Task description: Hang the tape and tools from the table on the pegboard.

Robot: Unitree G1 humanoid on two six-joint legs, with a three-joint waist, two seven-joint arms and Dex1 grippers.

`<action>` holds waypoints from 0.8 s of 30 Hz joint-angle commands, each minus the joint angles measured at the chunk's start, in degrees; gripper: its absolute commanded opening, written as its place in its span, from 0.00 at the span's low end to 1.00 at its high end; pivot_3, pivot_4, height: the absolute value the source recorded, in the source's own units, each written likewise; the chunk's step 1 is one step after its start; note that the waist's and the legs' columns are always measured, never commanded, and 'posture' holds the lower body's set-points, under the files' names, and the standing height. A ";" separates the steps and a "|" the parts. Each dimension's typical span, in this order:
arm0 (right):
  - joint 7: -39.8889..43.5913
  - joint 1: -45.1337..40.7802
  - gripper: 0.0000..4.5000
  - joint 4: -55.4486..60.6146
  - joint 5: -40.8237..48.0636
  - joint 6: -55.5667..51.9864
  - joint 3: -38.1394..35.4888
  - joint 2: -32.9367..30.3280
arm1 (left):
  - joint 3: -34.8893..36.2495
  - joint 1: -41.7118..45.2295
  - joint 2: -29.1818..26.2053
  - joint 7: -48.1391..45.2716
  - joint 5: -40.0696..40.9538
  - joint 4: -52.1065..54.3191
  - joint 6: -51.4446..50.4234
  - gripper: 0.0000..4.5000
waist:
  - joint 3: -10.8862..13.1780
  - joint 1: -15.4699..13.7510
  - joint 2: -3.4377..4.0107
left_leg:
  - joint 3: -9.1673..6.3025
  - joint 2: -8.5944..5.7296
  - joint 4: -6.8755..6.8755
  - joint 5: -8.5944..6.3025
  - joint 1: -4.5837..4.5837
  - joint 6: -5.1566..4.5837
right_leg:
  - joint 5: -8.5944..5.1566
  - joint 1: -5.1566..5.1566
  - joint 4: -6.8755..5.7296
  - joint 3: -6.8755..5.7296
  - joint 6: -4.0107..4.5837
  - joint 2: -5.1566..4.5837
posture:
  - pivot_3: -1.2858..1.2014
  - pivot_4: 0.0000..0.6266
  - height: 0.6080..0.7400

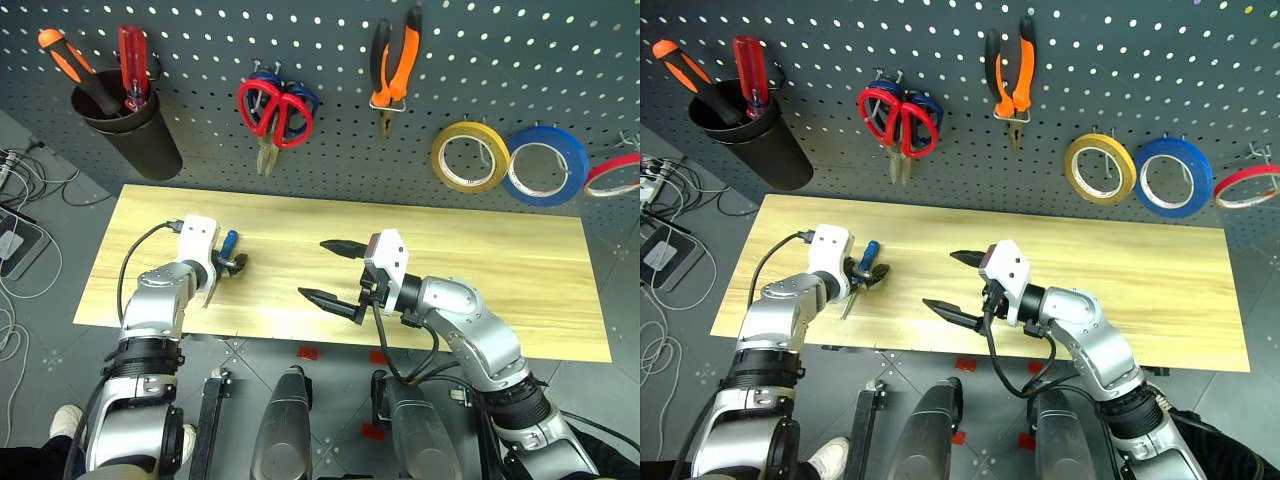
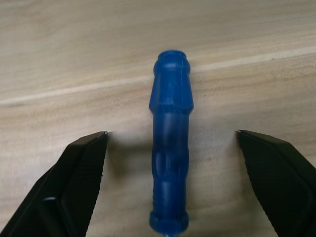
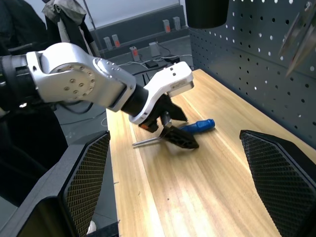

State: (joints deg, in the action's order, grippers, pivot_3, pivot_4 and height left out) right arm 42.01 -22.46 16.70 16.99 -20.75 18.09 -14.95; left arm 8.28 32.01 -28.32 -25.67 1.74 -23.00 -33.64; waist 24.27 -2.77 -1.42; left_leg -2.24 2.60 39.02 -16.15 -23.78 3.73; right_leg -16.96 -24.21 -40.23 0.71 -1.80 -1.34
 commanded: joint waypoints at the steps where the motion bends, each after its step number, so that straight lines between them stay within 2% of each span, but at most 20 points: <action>1: -0.50 0.82 1.00 3.33 0.54 -0.24 -0.27 -0.02 | -1.16 0.04 -1.24 -0.16 -0.62 -2.94 0.41 0.80 | 0.02 0.09 0.01 | 0.00 0.00 0.00 0.00 0.00 0.00 | 0.00 0.00 0.01 0.00 0.00 0.00 | 0.57 0.80 1.00; 7: -1.40 0.45 1.00 2.66 0.19 0.41 -0.29 0.44 | -2.40 0.75 -2.20 -0.52 -0.45 -2.44 -0.11 0.37 | 0.02 0.42 0.01 | -0.01 0.01 -0.03 0.01 -0.01 0.02 | 0.00 0.00 0.07 0.01 0.00 0.00 | 0.57 0.77 1.00; 10: -1.68 0.05 1.00 1.87 -0.02 0.90 -0.23 1.07 | -2.90 0.81 -2.66 -0.44 -0.85 -3.27 1.23 0.17 | 0.02 0.59 0.01 | -0.01 0.02 -0.05 0.04 -0.01 0.08 | 0.00 0.00 0.11 0.00 0.00 0.00 | 0.57 0.76 1.00; 11: -1.66 -0.10 1.00 1.65 -0.06 1.05 -0.21 1.19 | -3.26 0.82 -2.89 -0.58 -1.04 -3.49 1.79 0.13 | 0.02 0.62 0.01 | -0.01 0.02 -0.06 0.05 -0.01 0.08 | 0.00 0.00 0.12 0.00 0.00 0.00 | 0.57 0.75 1.00; 17: -0.46 -0.20 1.00 1.08 1.02 1.96 -1.64 0.49 | -4.35 -1.45 -2.27 0.19 -0.66 3.06 1.01 0.13 | 0.02 0.65 0.00 | -0.03 0.03 -0.09 0.11 -0.05 0.20 | 0.00 -0.01 0.22 -0.01 -0.01 -0.01 | 0.58 0.69 1.00; 24: 0.73 3.41 1.00 5.97 4.25 1.48 -5.04 -1.55 | -6.64 -11.87 1.49 9.09 -5.53 26.65 -1.56 0.13 | -0.07 0.48 -0.10 | -0.17 0.06 -0.13 0.20 -0.16 0.38 | 0.00 -0.04 0.31 -0.05 -0.02 -0.20 | 0.58 0.58 1.00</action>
State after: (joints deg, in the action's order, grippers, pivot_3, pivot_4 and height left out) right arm 42.19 -19.96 18.29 19.16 -20.05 14.30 -16.60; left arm 1.95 21.59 -27.39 -19.53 -1.89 -4.83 -34.50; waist 24.20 -2.29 -1.52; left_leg -2.42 2.65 38.90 -15.91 -23.96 4.16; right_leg -16.96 -24.25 -39.92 0.65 -1.82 -1.61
